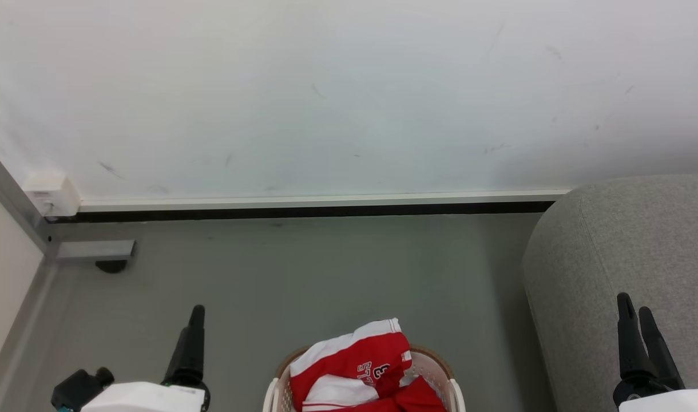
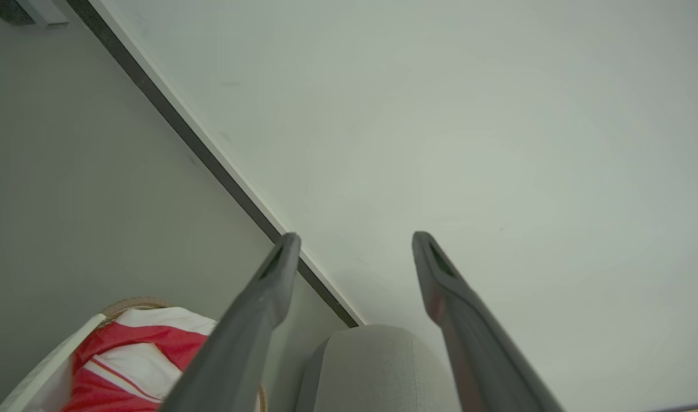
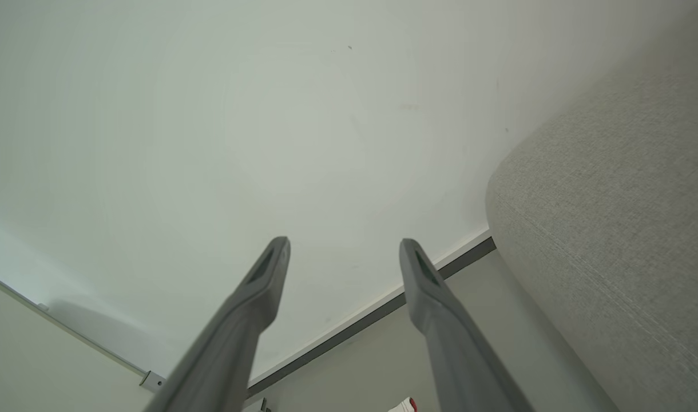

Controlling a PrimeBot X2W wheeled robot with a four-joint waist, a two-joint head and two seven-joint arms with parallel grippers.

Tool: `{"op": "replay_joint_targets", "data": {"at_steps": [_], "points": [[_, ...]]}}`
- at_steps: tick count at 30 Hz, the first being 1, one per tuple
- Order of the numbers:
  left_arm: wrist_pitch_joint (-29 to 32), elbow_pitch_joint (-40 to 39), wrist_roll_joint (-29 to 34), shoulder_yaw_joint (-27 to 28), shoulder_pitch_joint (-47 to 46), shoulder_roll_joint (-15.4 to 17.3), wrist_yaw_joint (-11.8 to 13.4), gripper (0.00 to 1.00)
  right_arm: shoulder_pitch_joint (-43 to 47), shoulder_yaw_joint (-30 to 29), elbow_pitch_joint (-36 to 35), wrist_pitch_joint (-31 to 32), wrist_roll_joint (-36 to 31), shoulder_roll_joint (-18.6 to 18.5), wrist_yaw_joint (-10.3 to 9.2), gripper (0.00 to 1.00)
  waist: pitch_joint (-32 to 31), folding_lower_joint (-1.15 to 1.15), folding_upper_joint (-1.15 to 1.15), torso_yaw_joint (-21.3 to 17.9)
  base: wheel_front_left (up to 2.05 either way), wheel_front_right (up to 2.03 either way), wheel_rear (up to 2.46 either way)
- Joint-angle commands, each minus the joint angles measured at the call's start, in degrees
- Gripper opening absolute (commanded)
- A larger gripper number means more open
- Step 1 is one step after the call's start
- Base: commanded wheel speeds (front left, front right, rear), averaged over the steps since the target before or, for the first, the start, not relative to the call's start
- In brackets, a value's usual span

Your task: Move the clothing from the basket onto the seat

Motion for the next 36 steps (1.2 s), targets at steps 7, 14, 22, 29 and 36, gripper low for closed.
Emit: {"op": "replay_joint_targets", "data": {"at_steps": [7, 14, 22, 29, 36], "points": [[-1.9, -0.4, 8.5, -0.9, -0.4, 0.4, 0.3, 1.00, -0.1, -2.2, -0.5, -0.9, -9.7, 0.7, -0.05, 1.00, 0.0, 0.00, 0.00, 0.0, 0.00, 0.00, 0.00], [-3.2, -0.1, 14.6, -1.3, -0.3, 0.5, 0.2, 1.00, 0.2, -3.3, -0.3, -1.3, -16.7, 1.6, -0.05, 1.00, 0.0, 0.00, 0.00, 0.1, 0.00, 0.00, 0.00], [-4.5, -0.2, 20.3, -1.7, -0.4, 0.5, -0.3, 1.00, 0.4, -4.4, -0.4, -1.7, -23.1, 2.3, -0.06, 1.00, 0.0, 0.00, 0.00, 0.1, 0.00, 0.00, 0.00], [-5.6, -0.2, 25.0, -1.7, -0.3, 0.5, -0.6, 1.00, 0.8, -5.2, -0.3, -2.1, -28.7, 3.0, -0.07, 1.00, 0.1, 0.00, 0.00, 0.2, 0.00, 0.00, 0.00], [-6.7, 0.5, 30.1, -1.7, -0.1, 0.5, -1.1, 1.00, 1.2, -6.2, -0.4, -2.4, -33.9, 3.7, -0.08, 1.00, 0.1, 0.00, 0.00, 0.2, 0.00, 0.00, 0.00]]}}
